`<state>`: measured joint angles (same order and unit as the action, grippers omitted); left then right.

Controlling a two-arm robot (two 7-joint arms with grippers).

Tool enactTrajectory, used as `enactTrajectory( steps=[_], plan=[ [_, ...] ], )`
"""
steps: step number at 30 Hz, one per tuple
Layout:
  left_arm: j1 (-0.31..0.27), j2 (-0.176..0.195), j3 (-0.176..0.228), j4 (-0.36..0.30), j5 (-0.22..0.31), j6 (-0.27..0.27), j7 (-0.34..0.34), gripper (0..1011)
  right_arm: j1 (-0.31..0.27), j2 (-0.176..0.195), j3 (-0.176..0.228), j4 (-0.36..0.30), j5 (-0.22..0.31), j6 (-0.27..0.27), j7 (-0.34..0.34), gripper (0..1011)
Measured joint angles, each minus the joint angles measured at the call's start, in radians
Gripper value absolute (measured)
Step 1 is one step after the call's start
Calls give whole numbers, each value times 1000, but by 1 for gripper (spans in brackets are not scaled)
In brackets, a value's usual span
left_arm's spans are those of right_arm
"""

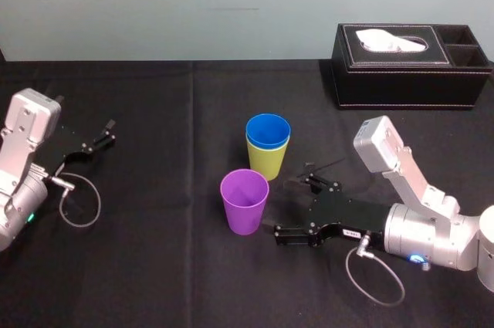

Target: Stack the three plastic cups sequentially using one hand.

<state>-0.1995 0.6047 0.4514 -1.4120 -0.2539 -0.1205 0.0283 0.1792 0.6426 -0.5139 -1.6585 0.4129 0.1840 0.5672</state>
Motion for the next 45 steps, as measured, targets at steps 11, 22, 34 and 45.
enactTrajectory(
  steps=[11, 22, 34, 45],
  plan=[
    [0, 0, 0, 0, 0, 0, 0, 1011, 23, -29, -23, 27, -6, 4, 5, 1000],
    [0, 0, 0, 0, 0, 0, 0, 1011, 53, -55, -44, 57, -12, 10, 11, 1000],
    [0, 0, 0, 0, 0, 0, 0, 1011, 89, -93, -62, 110, -7, 16, 16, 1000],
    [0, 0, 0, 0, 0, 0, 0, 1011, 113, -112, -80, 135, -6, 17, 20, 1000]
  ],
)
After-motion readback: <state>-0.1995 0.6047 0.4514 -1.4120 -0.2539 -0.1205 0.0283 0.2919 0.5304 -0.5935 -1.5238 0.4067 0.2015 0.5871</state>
